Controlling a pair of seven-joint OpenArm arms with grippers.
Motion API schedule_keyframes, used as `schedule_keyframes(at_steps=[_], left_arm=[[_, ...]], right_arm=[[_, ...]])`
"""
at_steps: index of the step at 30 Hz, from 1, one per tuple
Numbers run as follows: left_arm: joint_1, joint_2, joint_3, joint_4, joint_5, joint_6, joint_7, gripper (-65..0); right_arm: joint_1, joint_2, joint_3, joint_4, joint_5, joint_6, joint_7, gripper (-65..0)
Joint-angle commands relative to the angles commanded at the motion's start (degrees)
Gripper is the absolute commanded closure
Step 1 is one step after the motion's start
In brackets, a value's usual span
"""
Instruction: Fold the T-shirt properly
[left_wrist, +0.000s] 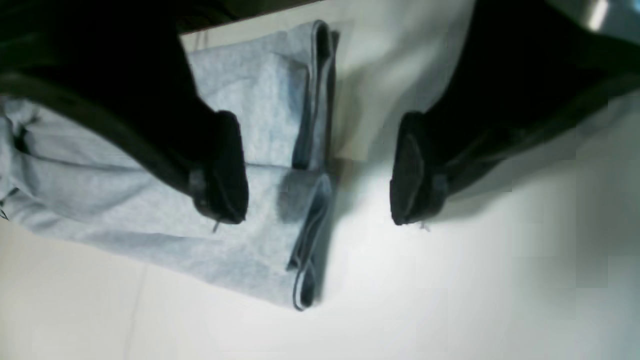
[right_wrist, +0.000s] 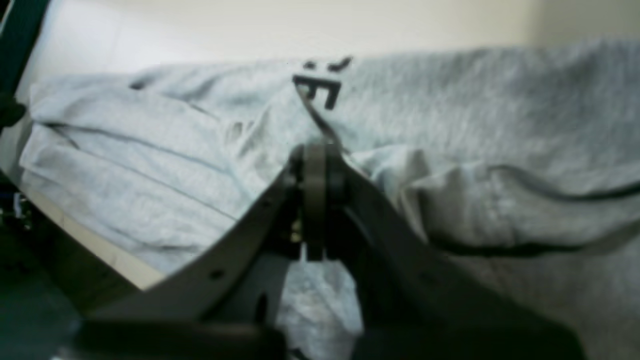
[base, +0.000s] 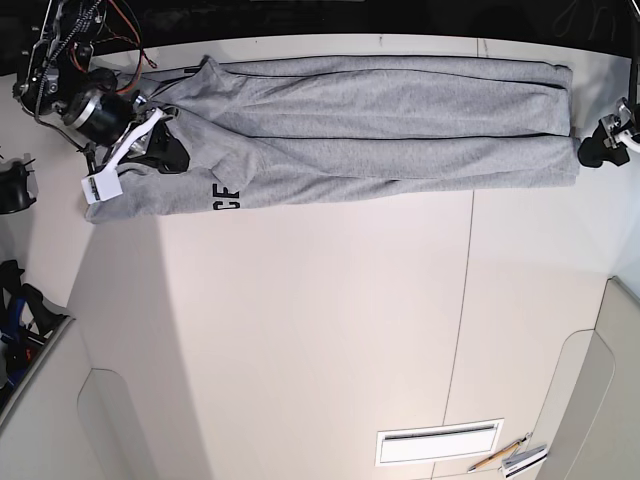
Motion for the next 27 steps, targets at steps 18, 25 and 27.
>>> schedule_keyframes(at_steps=[18, 25, 27], left_arm=[[3.7, 8.5, 0.1, -0.6, 0.1, 0.0, -2.4, -47.7], [6.9, 8.5, 0.8, -0.6, -0.9, 0.0, -1.5, -47.7], [7.0, 8.8, 0.8, -0.6, -0.9, 0.0, -1.8, -47.7]], right_arm=[[0.0, 0.0, 0.0, -4.8, 1.4, -0.02, 0.2, 0.0], [1.0, 0.0, 0.0, -4.8, 1.3, 0.00, 0.2, 0.0], [1.4, 0.0, 0.0, -4.8, 1.3, -0.02, 0.2, 0.0]])
